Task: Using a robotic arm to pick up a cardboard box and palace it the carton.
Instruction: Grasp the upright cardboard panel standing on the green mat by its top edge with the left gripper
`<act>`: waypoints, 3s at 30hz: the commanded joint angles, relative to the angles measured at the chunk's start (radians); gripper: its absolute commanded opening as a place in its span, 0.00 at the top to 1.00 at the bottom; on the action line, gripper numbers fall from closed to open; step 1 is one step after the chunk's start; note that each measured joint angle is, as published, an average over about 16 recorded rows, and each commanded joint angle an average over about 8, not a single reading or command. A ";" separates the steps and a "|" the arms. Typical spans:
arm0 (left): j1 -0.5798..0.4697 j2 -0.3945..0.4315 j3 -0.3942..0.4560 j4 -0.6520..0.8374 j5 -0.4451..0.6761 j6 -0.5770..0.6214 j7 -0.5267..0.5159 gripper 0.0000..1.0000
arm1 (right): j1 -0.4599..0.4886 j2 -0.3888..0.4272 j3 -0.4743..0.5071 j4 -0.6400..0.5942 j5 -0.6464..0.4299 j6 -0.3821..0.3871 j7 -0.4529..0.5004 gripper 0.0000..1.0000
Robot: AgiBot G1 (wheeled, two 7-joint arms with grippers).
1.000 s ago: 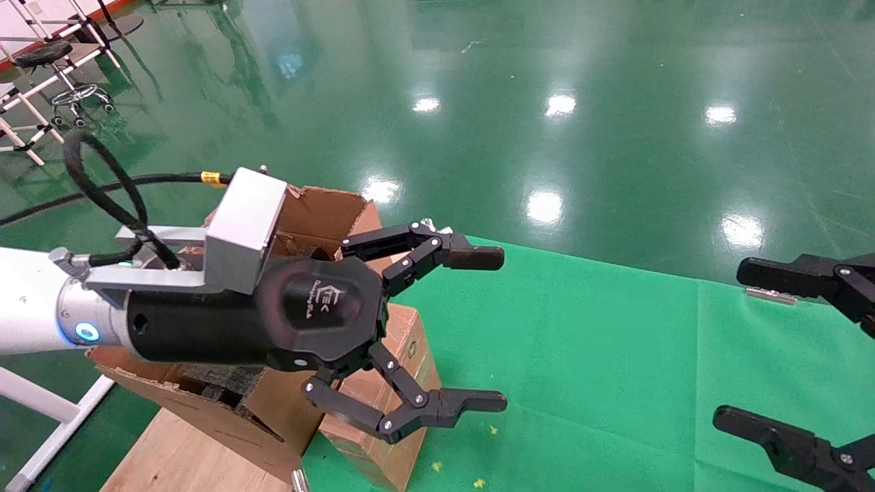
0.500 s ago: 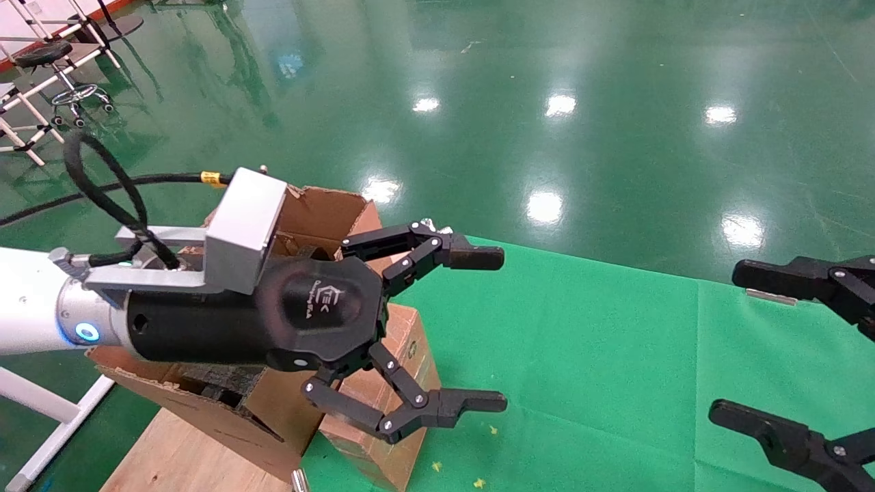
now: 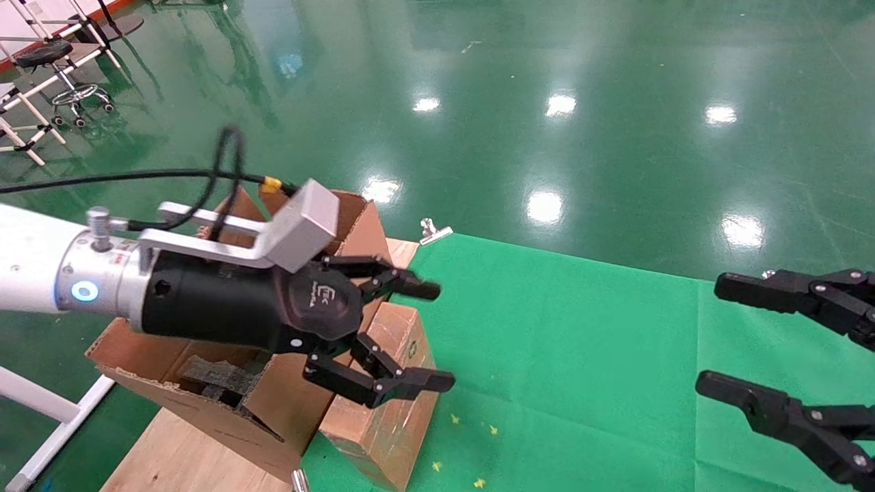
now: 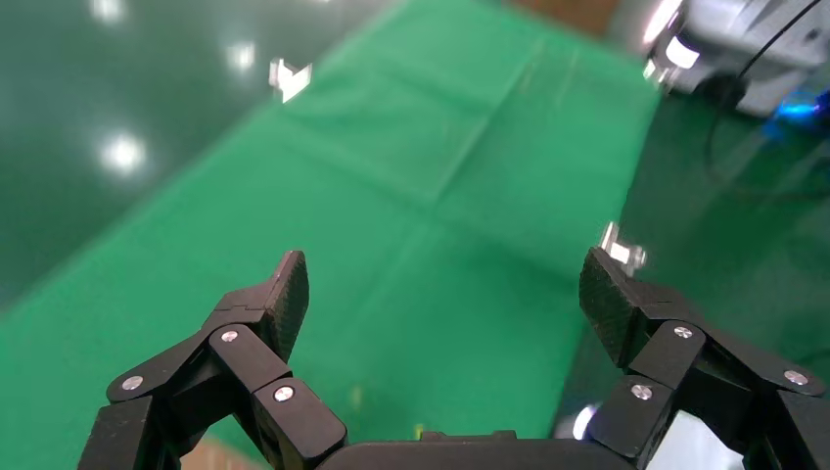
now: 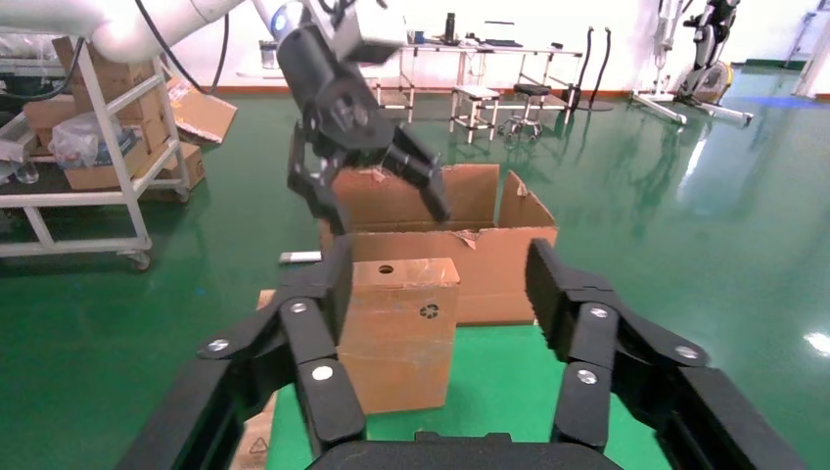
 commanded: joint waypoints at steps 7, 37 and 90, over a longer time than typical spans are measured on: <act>-0.107 -0.008 0.074 -0.018 0.122 0.041 -0.167 0.00 | 0.000 0.000 0.000 0.000 0.000 0.000 0.000 1.00; -0.539 0.065 0.630 0.004 0.342 0.077 -0.702 0.00 | 0.000 0.000 0.000 0.000 0.000 0.000 0.000 1.00; -0.605 0.153 0.873 -0.025 0.365 0.007 -0.847 1.00 | 0.000 0.000 0.000 -0.001 0.000 0.001 0.000 0.00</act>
